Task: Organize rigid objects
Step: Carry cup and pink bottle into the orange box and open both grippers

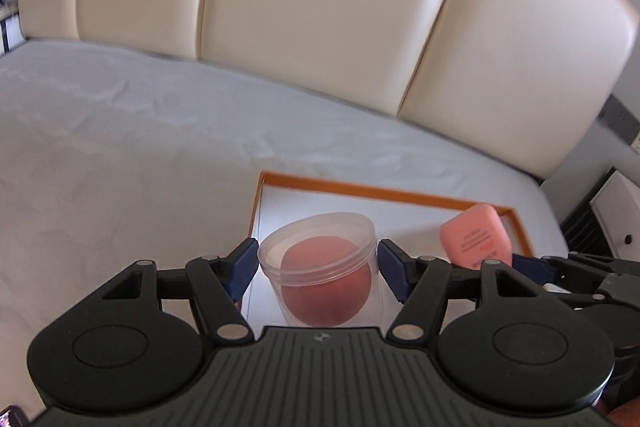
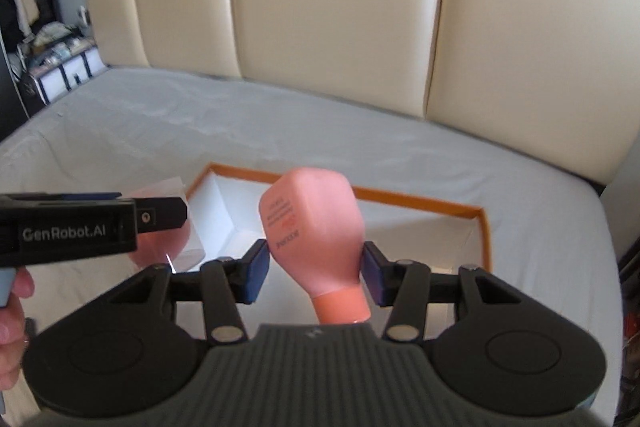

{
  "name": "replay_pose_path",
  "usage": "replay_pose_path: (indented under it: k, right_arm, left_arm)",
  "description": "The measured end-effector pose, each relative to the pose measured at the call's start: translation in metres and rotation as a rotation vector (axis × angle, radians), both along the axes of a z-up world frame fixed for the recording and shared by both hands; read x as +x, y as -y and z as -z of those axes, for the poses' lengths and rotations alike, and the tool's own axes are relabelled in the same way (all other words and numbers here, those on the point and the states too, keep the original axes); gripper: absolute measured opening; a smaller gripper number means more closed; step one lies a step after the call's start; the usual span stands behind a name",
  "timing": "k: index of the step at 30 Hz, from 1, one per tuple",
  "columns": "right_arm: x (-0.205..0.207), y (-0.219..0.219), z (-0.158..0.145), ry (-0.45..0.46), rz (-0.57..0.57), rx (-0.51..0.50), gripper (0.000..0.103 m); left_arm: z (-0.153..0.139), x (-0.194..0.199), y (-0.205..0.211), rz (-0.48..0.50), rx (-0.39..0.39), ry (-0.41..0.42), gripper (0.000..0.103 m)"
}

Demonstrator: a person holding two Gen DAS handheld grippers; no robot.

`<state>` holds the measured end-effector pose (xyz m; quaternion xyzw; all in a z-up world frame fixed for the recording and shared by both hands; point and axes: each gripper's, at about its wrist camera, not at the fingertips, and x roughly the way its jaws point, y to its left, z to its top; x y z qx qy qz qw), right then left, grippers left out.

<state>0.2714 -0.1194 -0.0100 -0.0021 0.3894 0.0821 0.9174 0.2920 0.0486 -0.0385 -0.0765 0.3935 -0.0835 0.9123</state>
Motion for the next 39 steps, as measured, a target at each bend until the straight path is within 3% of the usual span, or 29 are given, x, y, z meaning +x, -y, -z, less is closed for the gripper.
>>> replay_pose_path:
  k: [6, 10, 16, 23, 26, 31, 36, 39]
  right_arm:
    - [0.05, -0.004, 0.041, -0.14, 0.023, 0.021, 0.05]
    - [0.069, -0.012, 0.058, -0.189, 0.032, -0.001, 0.05]
    - [0.086, -0.009, 0.077, -0.251, 0.044, -0.01, 0.05]
    - [0.095, -0.004, 0.093, -0.319, 0.039, -0.006, 0.05]
    - [0.098, 0.003, 0.099, -0.356, 0.058, 0.034, 0.05]
    - [0.1, 0.007, 0.098, -0.378, 0.054, 0.047, 0.05]
    - [0.099, 0.007, 0.101, -0.385, 0.04, 0.04, 0.05]
    - [0.099, 0.01, 0.103, -0.392, 0.042, 0.05, 0.05]
  left_arm:
    - [0.034, 0.032, -0.001, 0.081, 0.063, -0.069, 0.075]
    - [0.046, 0.044, -0.003, 0.113, 0.043, -0.122, 0.075]
    - [0.046, 0.042, 0.007, 0.125, 0.095, -0.087, 0.075]
    - [0.048, 0.035, 0.031, 0.18, 0.266, -0.008, 0.075]
    - [0.054, 0.034, 0.043, 0.219, 0.371, 0.001, 0.075]
    - [0.06, 0.037, 0.056, 0.23, 0.479, -0.003, 0.076]
    - [0.066, 0.038, 0.065, 0.231, 0.547, 0.014, 0.079]
    - [0.069, 0.038, 0.065, 0.238, 0.548, 0.037, 0.08]
